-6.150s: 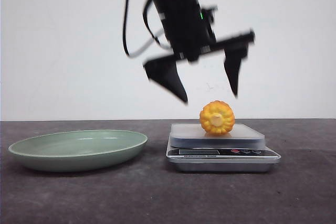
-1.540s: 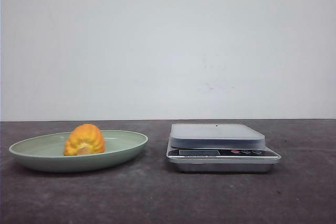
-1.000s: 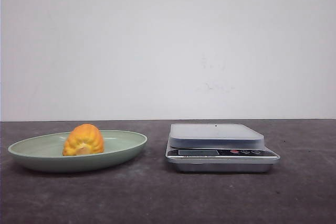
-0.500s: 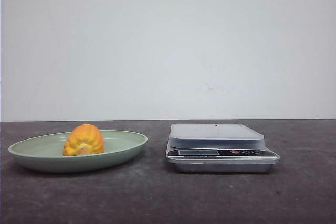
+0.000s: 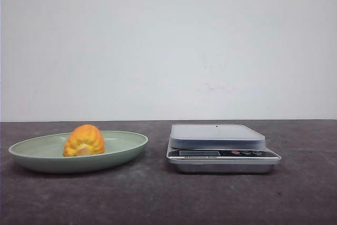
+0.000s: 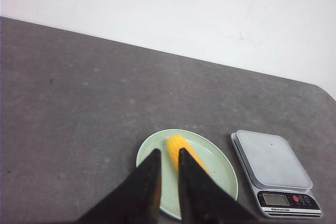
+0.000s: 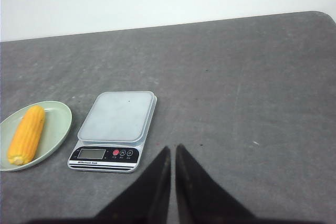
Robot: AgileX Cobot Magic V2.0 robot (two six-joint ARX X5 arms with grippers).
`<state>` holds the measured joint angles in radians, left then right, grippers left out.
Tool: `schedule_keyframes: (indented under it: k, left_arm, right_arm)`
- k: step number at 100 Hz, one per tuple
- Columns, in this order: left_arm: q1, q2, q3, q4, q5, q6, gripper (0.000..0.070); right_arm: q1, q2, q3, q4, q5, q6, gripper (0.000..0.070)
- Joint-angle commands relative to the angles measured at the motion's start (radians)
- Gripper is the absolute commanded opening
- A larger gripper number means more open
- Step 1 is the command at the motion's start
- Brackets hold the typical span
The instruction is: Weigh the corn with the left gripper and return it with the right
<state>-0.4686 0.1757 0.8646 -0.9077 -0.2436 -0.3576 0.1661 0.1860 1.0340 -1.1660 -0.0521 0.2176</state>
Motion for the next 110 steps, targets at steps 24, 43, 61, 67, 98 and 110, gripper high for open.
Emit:
schedule_keyframes:
  k: [24, 43, 61, 67, 98, 110]
  left_arm:
    - [0.042, 0.004, -0.015, 0.071, -0.029, 0.041, 0.0011]
    - [0.245, -0.039, -0.282, 0.484, 0.073, 0.144, 0.0011]
    - [0.403, -0.117, -0.586, 0.750, 0.219, 0.159, 0.0011]
    - [0.429, -0.140, -0.666, 0.801, 0.227, 0.159, 0.0011]
    - [0.451, -0.172, -0.838, 0.848, 0.229, 0.171, 0.0011]
    - [0.451, -0.172, -0.851, 0.831, 0.230, 0.185, 0.0011]
  right_arm:
    - [0.001, -0.002, 0.010, 0.013, 0.000, 0.010, 0.0009]
    - [0.001, -0.002, 0.010, 0.013, 0.000, 0.010, 0.0009]
    - [0.001, -0.002, 0.010, 0.013, 0.000, 0.010, 0.0009]
    - [0.001, -0.002, 0.010, 0.013, 0.000, 0.010, 0.0009]
    - [0.001, -0.002, 0.010, 0.013, 0.000, 0.010, 0.0009]
    - [0.001, -0.002, 0.010, 0.013, 0.000, 0.010, 0.0009]
